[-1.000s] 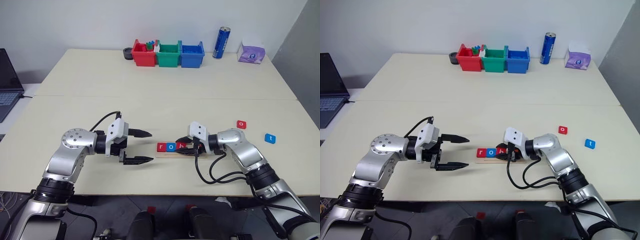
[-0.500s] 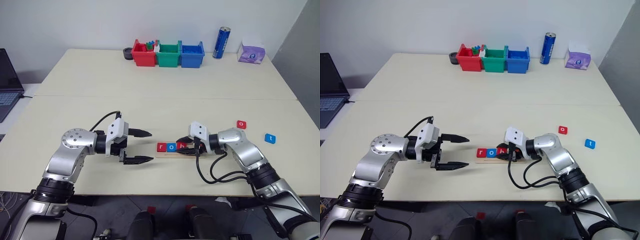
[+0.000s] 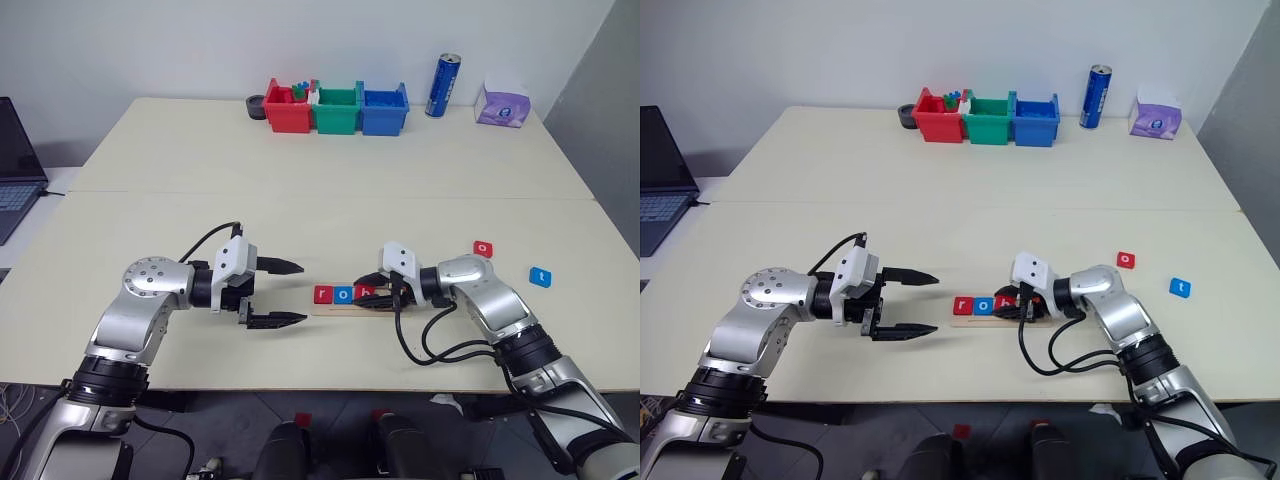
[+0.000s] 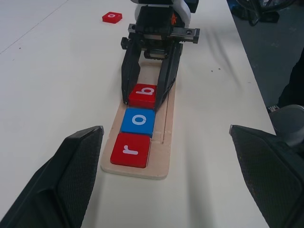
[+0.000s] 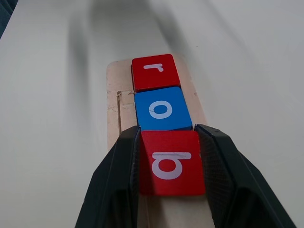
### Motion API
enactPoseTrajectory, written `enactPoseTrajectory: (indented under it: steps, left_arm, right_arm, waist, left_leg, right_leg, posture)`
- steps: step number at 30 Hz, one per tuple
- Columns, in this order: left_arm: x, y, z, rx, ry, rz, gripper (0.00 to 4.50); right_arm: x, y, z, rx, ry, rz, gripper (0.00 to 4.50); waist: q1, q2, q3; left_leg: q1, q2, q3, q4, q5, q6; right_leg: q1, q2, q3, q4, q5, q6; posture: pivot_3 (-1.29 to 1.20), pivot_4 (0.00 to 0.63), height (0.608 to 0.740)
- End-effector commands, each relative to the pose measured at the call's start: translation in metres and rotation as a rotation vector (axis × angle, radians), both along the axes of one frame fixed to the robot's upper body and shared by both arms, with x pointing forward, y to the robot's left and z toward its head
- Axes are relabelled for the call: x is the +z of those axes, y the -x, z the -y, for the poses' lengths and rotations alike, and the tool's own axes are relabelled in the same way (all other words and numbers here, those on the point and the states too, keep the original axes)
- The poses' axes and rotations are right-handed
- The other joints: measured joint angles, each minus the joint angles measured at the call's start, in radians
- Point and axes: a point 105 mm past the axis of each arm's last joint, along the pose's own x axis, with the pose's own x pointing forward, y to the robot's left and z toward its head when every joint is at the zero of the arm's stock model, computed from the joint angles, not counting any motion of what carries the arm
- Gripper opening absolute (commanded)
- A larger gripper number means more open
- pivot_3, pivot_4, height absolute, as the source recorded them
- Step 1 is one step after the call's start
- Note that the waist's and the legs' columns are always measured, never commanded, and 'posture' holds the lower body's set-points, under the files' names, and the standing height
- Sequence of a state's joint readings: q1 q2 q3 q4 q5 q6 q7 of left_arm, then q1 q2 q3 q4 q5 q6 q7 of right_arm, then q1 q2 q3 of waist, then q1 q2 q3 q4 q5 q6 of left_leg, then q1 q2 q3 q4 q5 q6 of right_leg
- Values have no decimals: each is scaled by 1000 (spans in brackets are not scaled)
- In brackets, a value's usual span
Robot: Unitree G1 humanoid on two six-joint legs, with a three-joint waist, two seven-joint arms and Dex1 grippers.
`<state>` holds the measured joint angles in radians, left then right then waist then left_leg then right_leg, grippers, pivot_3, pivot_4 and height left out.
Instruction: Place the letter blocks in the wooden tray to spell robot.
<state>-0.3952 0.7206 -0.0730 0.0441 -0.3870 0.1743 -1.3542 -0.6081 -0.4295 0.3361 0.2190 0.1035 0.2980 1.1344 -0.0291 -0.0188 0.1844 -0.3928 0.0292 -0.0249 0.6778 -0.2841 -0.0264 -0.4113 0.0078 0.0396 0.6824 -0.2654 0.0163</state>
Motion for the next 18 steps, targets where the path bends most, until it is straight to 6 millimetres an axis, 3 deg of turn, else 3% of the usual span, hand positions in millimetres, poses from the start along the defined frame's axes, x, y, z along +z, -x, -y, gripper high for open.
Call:
enactPoseTrajectory:
  steps: [1, 16, 18]
  left_arm:
    - [10, -1, 2, -10, 2, 53, 4500]
    - [10, -1, 2, -3, 0, 56, 4500]
    - [10, -2, 2, -1, 0, 57, 4500]
  right_arm:
    - [14, -1, -2, 24, -23, 40, 1427]
    - [7, -5, -1, 20, 13, 71, 1427]
    - [7, -5, -1, 25, 15, 69, 2160]
  waist:
    - [0, 0, 0]
    - [0, 0, 0]
    - [0, 0, 0]
  left_leg:
    - [0, 0, 0, 0, 0, 0]
    - [0, 0, 0, 0, 0, 0]
    - [0, 0, 0, 0, 0, 0]
  right_leg:
    - [0, 0, 0, 0, 0, 0]
    - [0, 0, 0, 0, 0, 0]
    - [0, 0, 0, 0, 0, 0]
  posture:
    - [0, 150, 740]
    - [0, 150, 740]
    - [0, 150, 740]
